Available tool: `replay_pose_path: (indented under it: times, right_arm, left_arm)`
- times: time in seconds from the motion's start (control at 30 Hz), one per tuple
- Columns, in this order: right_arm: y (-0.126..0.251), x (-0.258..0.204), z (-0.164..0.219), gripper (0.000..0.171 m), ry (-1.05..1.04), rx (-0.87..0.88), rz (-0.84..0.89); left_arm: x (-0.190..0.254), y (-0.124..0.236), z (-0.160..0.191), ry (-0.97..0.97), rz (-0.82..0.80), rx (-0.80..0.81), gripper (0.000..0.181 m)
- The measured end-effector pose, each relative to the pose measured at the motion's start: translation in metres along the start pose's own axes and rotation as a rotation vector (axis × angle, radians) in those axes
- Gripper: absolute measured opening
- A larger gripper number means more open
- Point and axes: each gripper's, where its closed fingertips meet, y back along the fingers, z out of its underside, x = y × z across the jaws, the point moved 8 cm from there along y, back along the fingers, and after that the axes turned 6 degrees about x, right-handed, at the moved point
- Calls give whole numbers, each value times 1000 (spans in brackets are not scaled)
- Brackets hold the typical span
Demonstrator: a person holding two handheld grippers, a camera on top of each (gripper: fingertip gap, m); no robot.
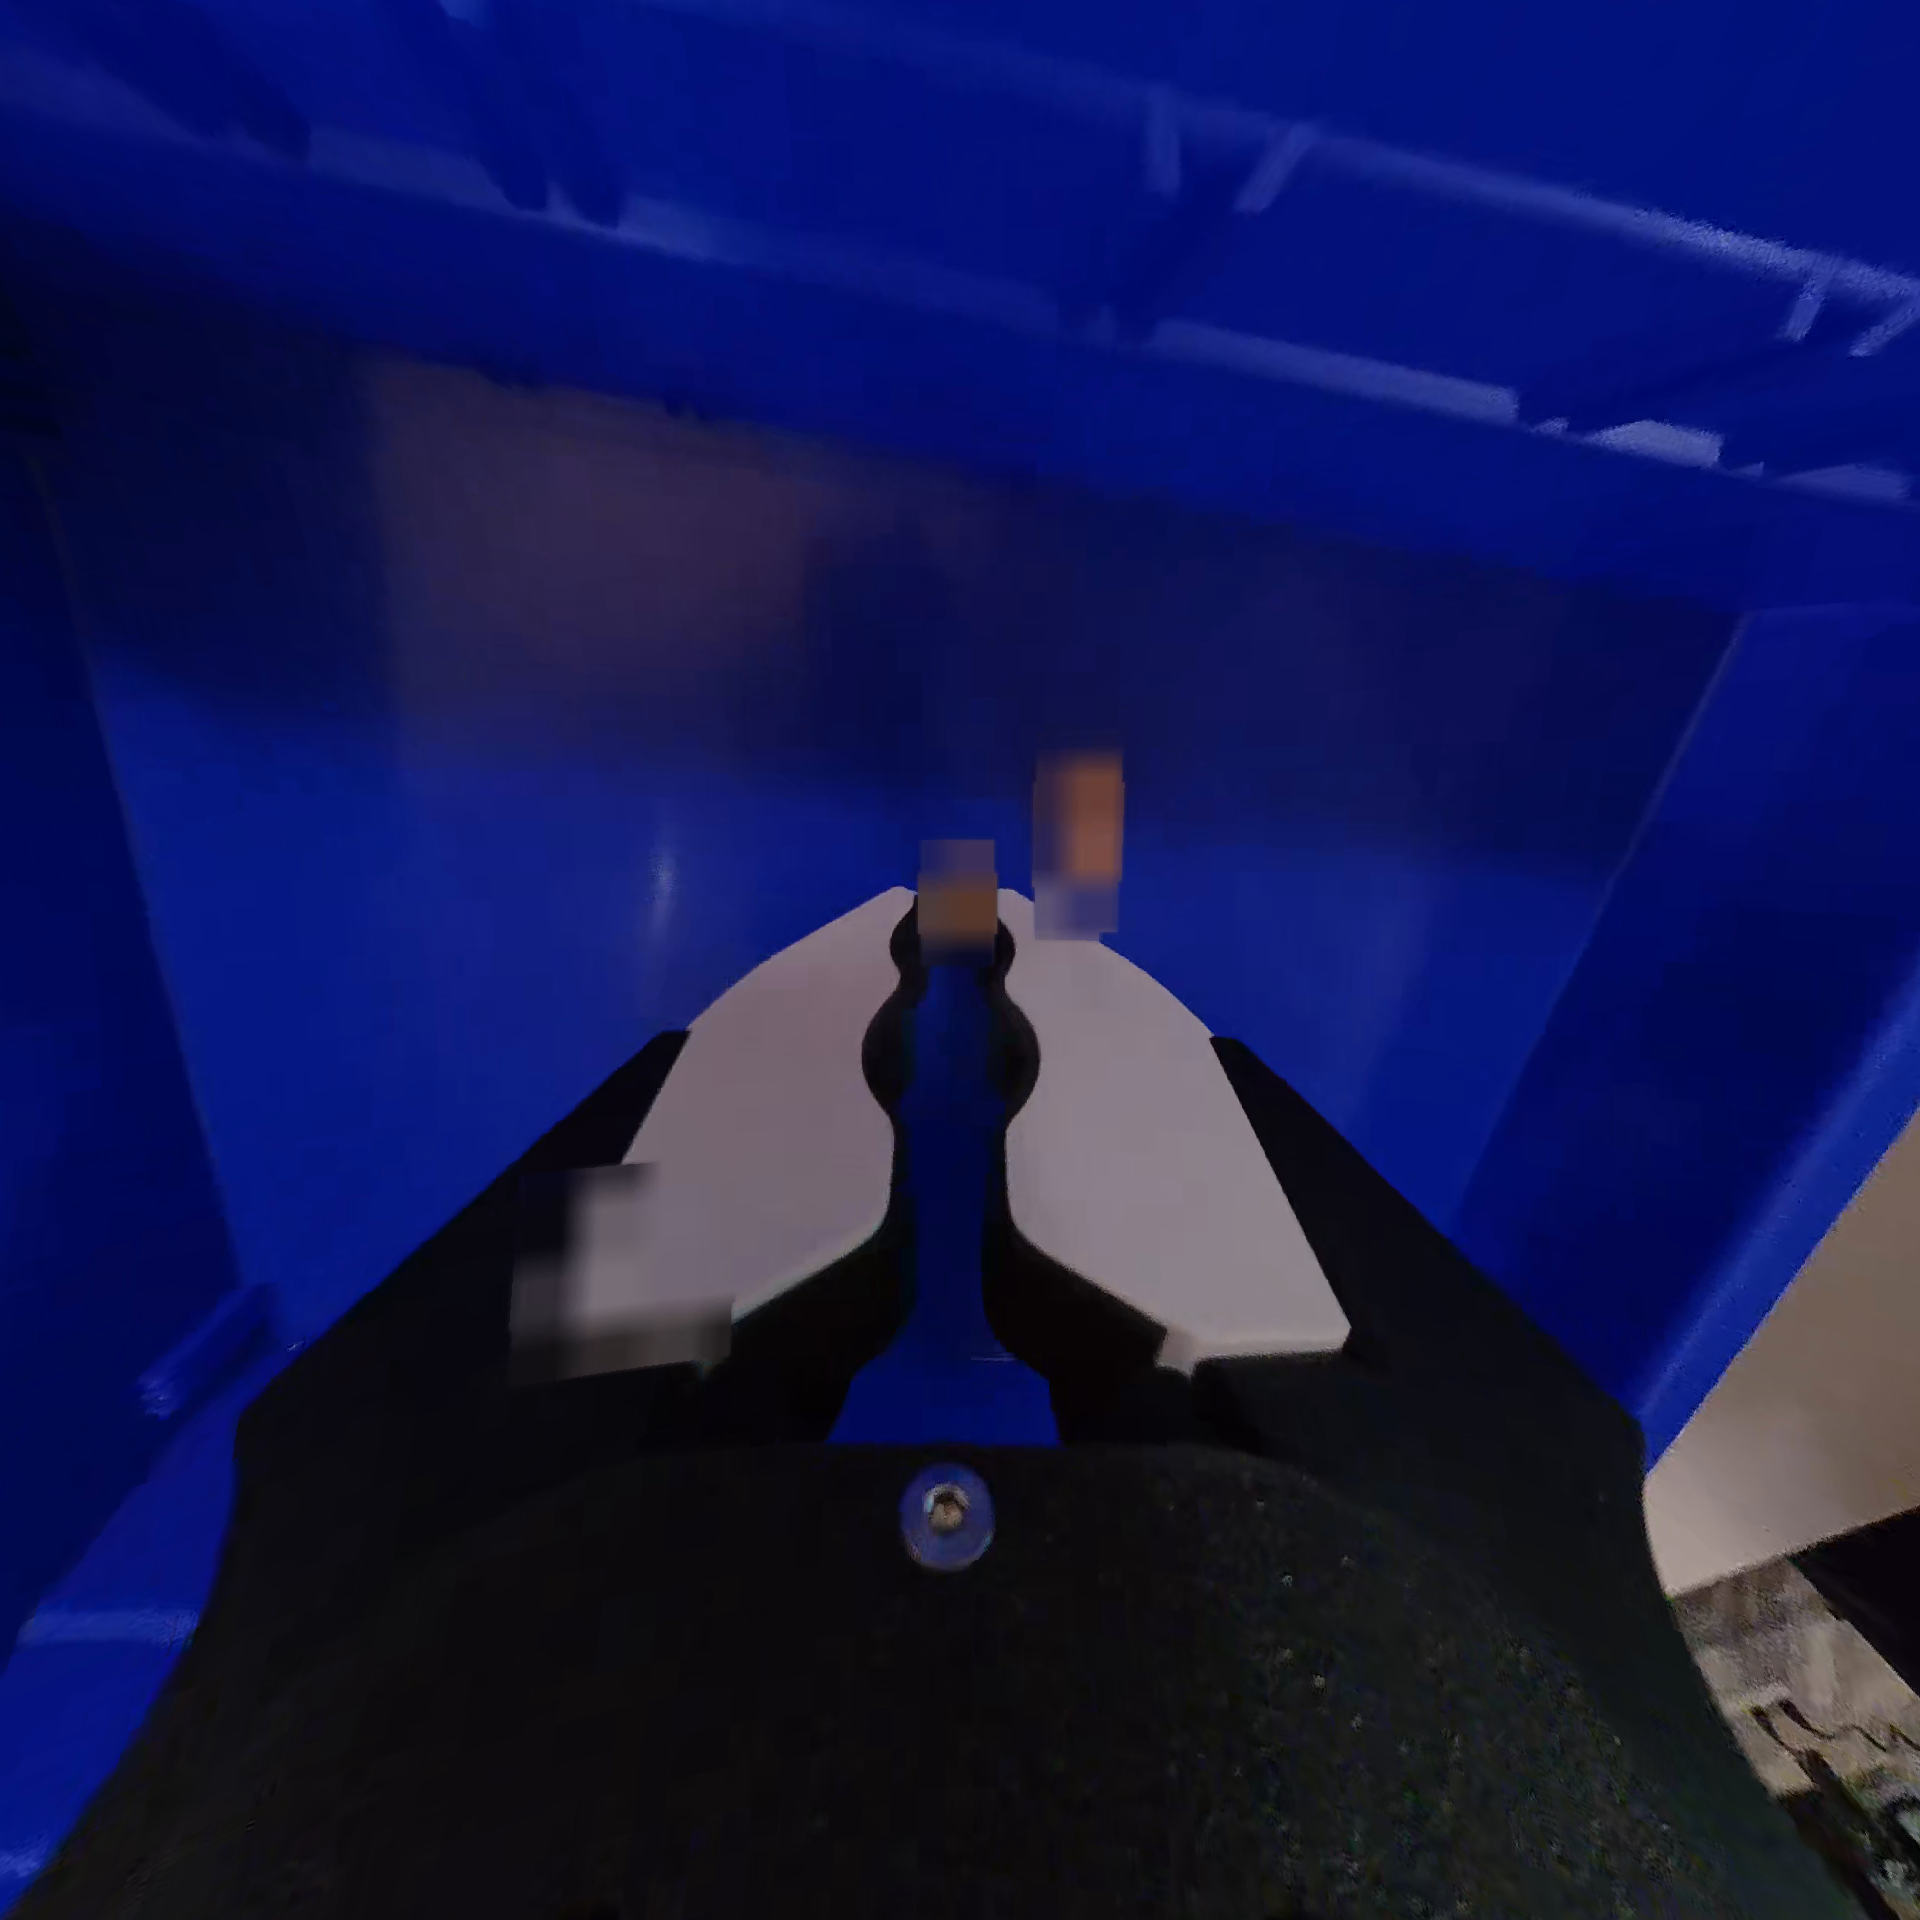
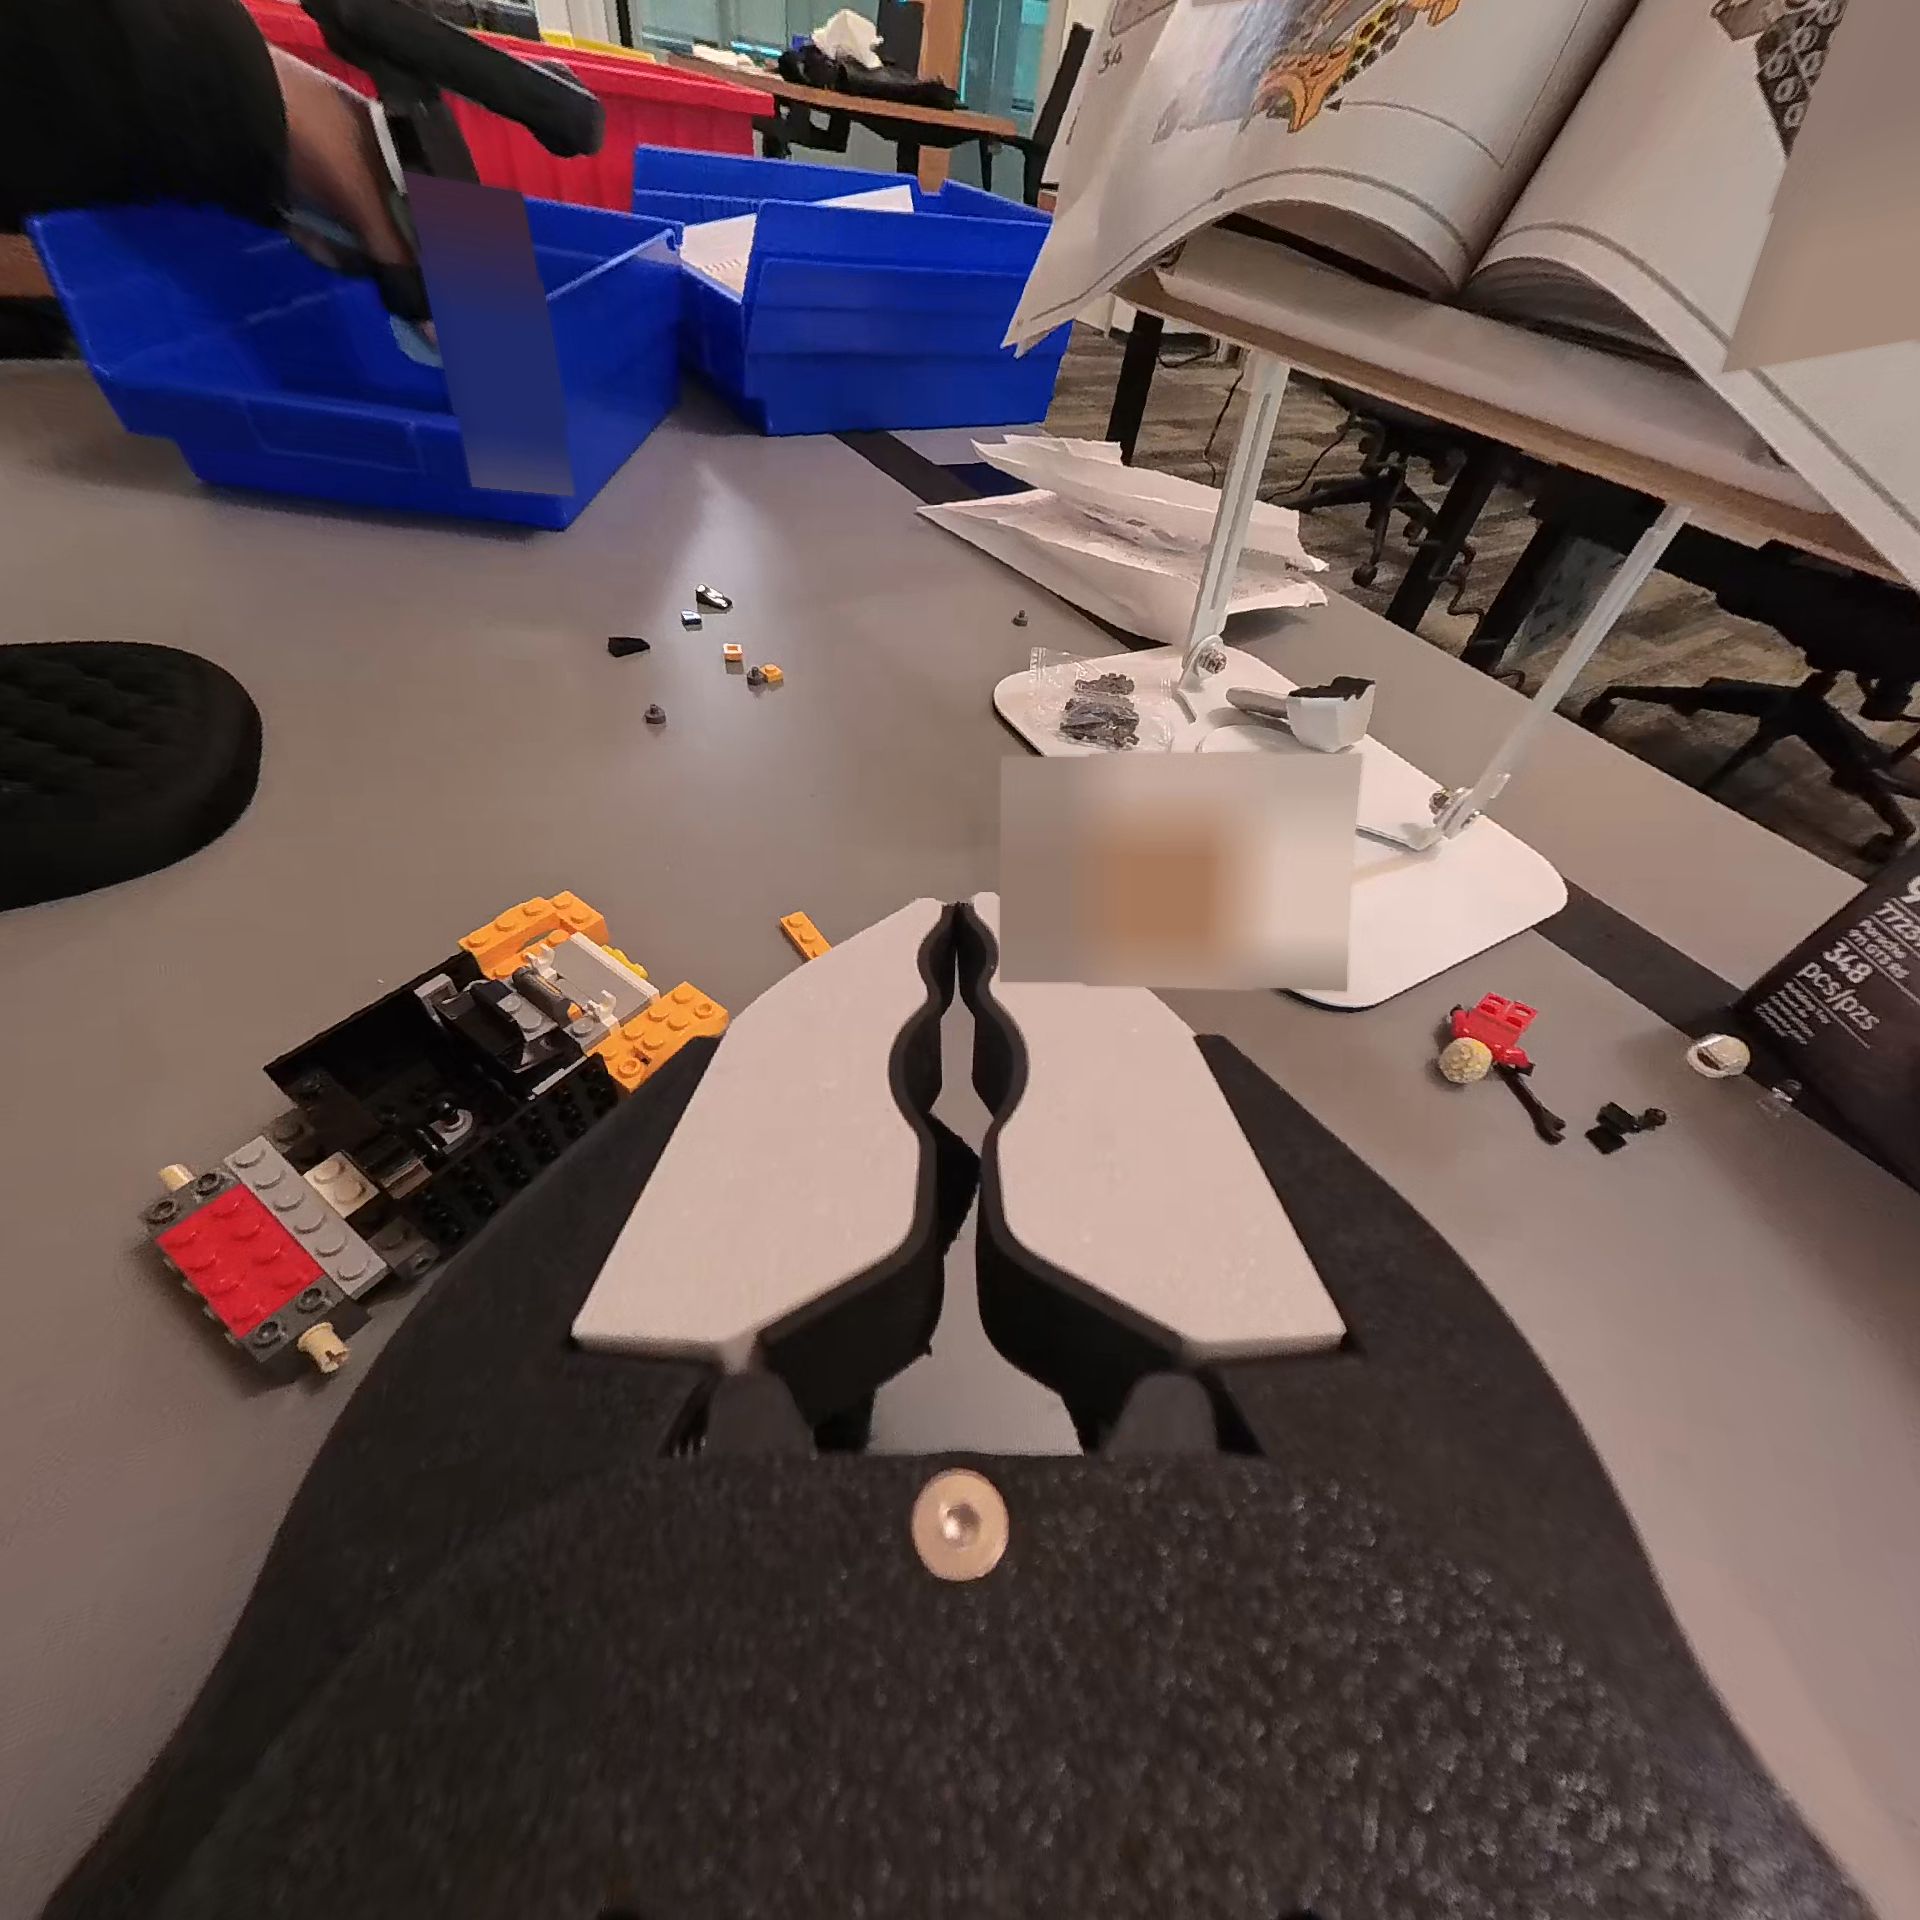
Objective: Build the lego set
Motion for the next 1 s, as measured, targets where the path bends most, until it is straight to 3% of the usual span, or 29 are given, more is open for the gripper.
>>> replay_pose_path:
  times: [0.1,0.2,0.3,0.4,0.53,0.63,0.8,1.0]
  right_arm:
    - [1,0,-1,0,3,7,2]
    - [4,2,-3,0,8,20,14]
    - [5,5,0,0,-2,12,25]
    - [4,6,4,0,0,-30,39]
    - [6,1,3,0,7,-35,37]
    - [5,-2,4,0,22,-46,38]
    - [2,-6,9,0,32,-73,22]
    - [0,-7,10,0,34,-87,12]
  left_arm:
    - [5,5,0,-42,-41,-21,10]
    - [40,40,-19,-127,-85,126,10]
    - [119,82,-52,-330,-88,277,8]
    - [222,92,-84,-564,9,338,8]
    - [343,57,-111,-819,212,300,8]
    - [397,15,-126,-959,308,227,8]
    - [437,-37,-145,-1075,436,69,7]
    - [454,-63,-156,-1010,501,-27,8]
